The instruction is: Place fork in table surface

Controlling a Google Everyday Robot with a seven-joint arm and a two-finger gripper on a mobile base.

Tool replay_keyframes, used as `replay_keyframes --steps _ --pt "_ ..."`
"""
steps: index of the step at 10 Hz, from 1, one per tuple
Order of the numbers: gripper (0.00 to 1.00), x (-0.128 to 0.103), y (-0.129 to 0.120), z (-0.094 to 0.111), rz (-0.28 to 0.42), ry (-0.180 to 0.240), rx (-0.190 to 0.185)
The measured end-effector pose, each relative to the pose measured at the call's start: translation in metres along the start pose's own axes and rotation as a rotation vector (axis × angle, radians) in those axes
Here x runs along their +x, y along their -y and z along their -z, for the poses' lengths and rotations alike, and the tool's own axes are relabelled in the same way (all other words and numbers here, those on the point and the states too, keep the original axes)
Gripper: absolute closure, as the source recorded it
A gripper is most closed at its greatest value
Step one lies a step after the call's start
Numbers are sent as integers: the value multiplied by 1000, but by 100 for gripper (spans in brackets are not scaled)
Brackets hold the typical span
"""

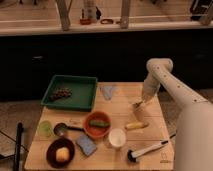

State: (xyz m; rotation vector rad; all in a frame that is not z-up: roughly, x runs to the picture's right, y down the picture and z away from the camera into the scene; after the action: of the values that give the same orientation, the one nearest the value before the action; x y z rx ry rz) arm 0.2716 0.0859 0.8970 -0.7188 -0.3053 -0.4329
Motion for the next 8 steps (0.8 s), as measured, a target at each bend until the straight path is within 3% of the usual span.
replay_keyframes --steps 4,5,8 --pt "99 15 -9 -28 -44 44 37" --pt "94 17 -9 -32 -51 53 41" --pt "64 17 -10 -36 -59 72 39"
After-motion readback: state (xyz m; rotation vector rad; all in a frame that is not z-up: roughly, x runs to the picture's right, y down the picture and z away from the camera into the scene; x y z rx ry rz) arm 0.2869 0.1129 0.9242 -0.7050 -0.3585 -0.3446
